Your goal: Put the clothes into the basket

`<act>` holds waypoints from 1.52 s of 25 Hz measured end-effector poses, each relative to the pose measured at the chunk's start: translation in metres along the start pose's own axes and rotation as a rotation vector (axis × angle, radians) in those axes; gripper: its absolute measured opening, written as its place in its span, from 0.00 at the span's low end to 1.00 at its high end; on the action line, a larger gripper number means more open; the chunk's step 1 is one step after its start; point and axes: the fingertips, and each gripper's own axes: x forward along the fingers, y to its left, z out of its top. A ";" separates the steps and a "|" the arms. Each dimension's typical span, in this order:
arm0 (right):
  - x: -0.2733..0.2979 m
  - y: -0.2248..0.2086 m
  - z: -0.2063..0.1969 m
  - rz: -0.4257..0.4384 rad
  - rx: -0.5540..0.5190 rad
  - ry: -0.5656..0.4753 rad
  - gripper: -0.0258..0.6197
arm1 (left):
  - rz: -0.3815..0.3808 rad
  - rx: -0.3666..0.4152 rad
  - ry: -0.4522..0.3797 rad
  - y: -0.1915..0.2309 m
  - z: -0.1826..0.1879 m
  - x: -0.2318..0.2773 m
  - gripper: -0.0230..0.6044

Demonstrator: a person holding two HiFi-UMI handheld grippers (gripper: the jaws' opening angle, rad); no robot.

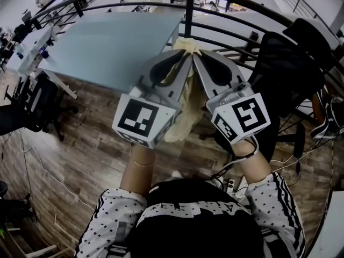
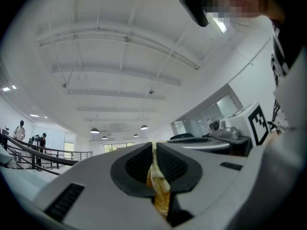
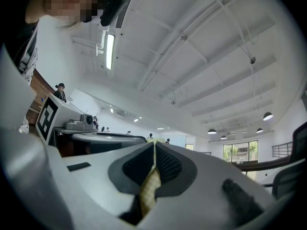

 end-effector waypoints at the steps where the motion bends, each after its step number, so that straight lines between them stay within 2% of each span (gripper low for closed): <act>1: 0.001 0.001 -0.001 -0.001 -0.001 0.001 0.09 | 0.003 -0.005 0.001 0.002 -0.001 -0.001 0.10; 12: 0.020 0.011 -0.001 0.012 -0.012 0.004 0.09 | 0.017 -0.014 -0.019 0.021 -0.002 -0.009 0.10; 19: 0.032 0.007 -0.008 0.040 0.001 0.005 0.09 | 0.042 -0.012 0.007 0.032 -0.011 -0.004 0.10; 23: 0.040 -0.009 -0.003 0.052 0.000 -0.001 0.09 | 0.052 -0.013 0.010 0.037 -0.006 0.012 0.10; 38: 0.057 -0.061 -0.034 0.073 0.040 0.007 0.09 | 0.072 -0.015 0.030 0.048 -0.032 0.067 0.10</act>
